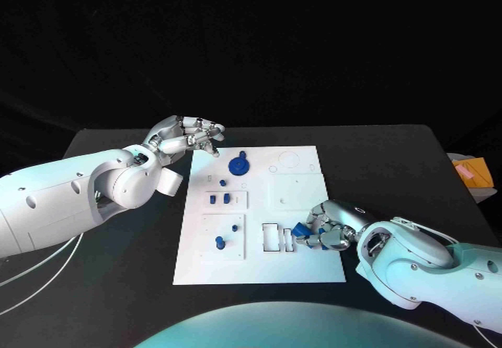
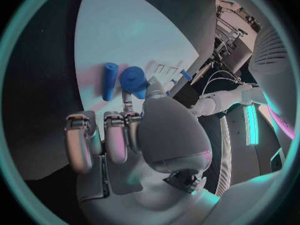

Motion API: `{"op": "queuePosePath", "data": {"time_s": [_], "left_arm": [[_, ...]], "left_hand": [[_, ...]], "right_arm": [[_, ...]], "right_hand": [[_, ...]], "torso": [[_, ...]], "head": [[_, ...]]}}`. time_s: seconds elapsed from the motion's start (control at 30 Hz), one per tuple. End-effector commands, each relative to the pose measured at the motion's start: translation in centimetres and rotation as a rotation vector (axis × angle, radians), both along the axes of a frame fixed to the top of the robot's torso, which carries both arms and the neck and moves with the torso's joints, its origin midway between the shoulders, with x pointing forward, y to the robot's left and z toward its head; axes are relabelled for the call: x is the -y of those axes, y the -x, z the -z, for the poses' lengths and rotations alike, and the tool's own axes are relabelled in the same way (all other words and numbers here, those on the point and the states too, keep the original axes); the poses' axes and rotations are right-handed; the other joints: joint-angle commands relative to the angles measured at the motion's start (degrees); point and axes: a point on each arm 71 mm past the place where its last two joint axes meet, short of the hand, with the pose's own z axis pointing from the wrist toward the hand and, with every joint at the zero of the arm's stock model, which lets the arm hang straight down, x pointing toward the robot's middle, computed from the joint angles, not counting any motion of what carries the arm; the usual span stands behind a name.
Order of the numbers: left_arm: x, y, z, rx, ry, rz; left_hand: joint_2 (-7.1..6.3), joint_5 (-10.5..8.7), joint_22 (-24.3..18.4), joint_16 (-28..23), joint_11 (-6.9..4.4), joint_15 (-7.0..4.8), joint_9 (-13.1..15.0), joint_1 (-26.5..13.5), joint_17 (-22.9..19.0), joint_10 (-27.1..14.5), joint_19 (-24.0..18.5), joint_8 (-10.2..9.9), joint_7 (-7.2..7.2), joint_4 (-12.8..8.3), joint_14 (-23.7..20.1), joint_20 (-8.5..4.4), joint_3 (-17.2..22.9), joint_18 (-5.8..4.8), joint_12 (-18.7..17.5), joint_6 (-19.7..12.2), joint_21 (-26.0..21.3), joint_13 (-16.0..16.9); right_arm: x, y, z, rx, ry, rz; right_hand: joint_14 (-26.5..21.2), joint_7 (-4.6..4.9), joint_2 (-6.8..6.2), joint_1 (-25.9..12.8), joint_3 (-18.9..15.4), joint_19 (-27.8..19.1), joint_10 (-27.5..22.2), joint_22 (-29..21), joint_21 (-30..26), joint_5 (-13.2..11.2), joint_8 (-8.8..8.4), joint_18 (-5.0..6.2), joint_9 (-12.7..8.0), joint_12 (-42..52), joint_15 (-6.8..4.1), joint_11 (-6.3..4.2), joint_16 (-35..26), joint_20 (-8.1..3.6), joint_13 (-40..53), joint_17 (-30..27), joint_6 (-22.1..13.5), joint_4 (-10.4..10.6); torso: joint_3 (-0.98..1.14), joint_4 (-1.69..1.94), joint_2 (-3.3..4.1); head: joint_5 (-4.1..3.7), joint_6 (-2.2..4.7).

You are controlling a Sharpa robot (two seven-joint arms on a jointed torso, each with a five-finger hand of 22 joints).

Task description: Assemble the parts on the task board

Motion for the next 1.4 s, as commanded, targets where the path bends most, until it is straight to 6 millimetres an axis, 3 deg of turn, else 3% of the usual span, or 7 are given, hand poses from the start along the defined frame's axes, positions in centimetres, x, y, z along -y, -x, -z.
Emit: {"op": "queuePosePath", "data": {"time_s": [0.03, 0.17, 0.4, 0.8, 0.97, 1.4], "left_arm": [[0.2, 0.1, -0.1, 0.002, 0.015, 0.013], [0.3, 0.1, -0.1, 0.002, 0.016, 0.015], [0.3, 0.1, -0.1, 0.002, 0.016, 0.016], [0.3, 0.1, -0.1, 0.002, 0.017, 0.018], [0.5, 0.1, -0.1, 0.002, 0.019, 0.022], [0.5, 0.1, -0.1, 0.001, 0.019, 0.023]], "left_hand": [[0.56, 0.26, 0.1, -0.2, -0.07, 0.29, 0.1, 0.1, 0.1, -0.4, 0.3, -0.2, 0.03, 0.0, 0.1, -0.11, 0.4, 0.64, -0.1, -0.2, 0.0, 0.1], [0.58, 0.26, 0.1, -0.2, -0.05, 0.3, 0.1, 0.1, 0.1, -0.4, 0.3, -0.2, 0.06, -0.1, 0.1, -0.11, 0.4, 0.63, -0.1, -0.2, 0.0, 0.1], [0.58, 0.26, 0.1, -0.2, -0.05, 0.3, 0.1, 0.1, 0.1, -0.4, 0.3, -0.2, 0.06, -0.1, 0.1, -0.11, 0.4, 0.63, -0.1, -0.2, 0.0, 0.1], [0.58, 0.26, 0.1, -0.2, -0.05, 0.3, 0.1, 0.1, 0.1, -0.4, 0.3, -0.2, 0.06, -0.1, 0.1, -0.11, 0.4, 0.63, -0.1, -0.2, 0.0, 0.1], [0.59, 0.27, 0.2, -0.3, -0.04, 0.3, 0.1, 0.1, 0.1, -0.5, 0.2, -0.3, 0.06, -0.1, 0.1, -0.11, 0.4, 0.62, -0.1, -0.2, 0.0, 0.1], [0.59, 0.27, 0.2, -0.3, -0.04, 0.3, 0.1, 0.1, 0.1, -0.5, 0.2, -0.3, 0.06, -0.1, 0.1, -0.11, 0.4, 0.62, -0.1, -0.2, 0.0, 0.1]], "right_arm": [[0.0, 0.1, -0.5, 0.034, -0.066, 0.043], [-0.2, 0.1, -1.1, 0.061, -0.114, 0.058], [-0.7, 0.3, -1.3, 0.047, -0.152, 0.061], [-2.6, 0.7, -0.8, -0.037, -0.172, 0.024], [-3.5, 0.7, -0.6, -0.054, -0.18, 0.007], [-4.4, 0.5, -0.2, -0.076, -0.163, -0.021]], "right_hand": [[5.9, -1.5, 1.8, 1.3, 0.6, 6.0, 3.7, 15.1, 0.3, 0.5, 0.31, -0.38, 0.3, 0.3, -0.48, -0.57, 0.2, -0.5, 11.5, 15.1, 2.3, 0.0], [5.9, -1.84, 1.67, 0.9, 0.8, 6.0, 3.7, 15.1, 0.3, 2.9, 0.07, -0.38, 0.2, 0.3, -0.82, -0.92, 0.2, -0.84, 11.6, 15.1, 3.0, 0.0], [5.9, -1.84, 1.54, 0.6, 0.7, 6.0, 3.9, 15.1, 0.3, 3.2, -0.03, -0.38, 0.1, 0.5, -0.86, -0.93, 0.2, -0.9, 11.8, 15.1, 3.1, 0.1], [5.9, -1.92, 1.73, -1.2, 0.4, 6.0, 4.0, 15.1, 0.3, 2.4, -0.22, -0.38, 0.1, 0.5, -0.9, -0.98, 0.2, -0.99, 11.9, 15.1, 3.8, 0.1], [5.9, -2.12, 2.22, -4.1, -0.2, 6.0, 4.0, 15.1, 0.3, 1.8, -0.2, -0.38, 0.1, 0.5, -1.06, -1.17, 0.2, -1.11, 12.0, 15.1, 4.7, 0.2], [5.9, -2.55, 2.75, -6.0, -0.8, 6.0, 4.2, 15.1, 0.3, 0.7, 0.37, -0.38, 0.5, 0.6, -1.31, -1.5, 0.2, -1.28, 12.2, 15.1, 5.8, 0.1]], "torso": [[0.01, 0.07, 0.08], [-0.04, 0.16, 0.16], [-0.03, 0.2, 0.2], [-0.08, 0.36, 0.32], [-0.06, 0.45, 0.39], [0.0, 0.5, 0.47]], "head": [[-0.02, 0.23], [-0.19, 0.55], [-0.02, 0.33], [-0.11, 0.16], [-0.24, 0.25], [-0.2, 0.28]]}}
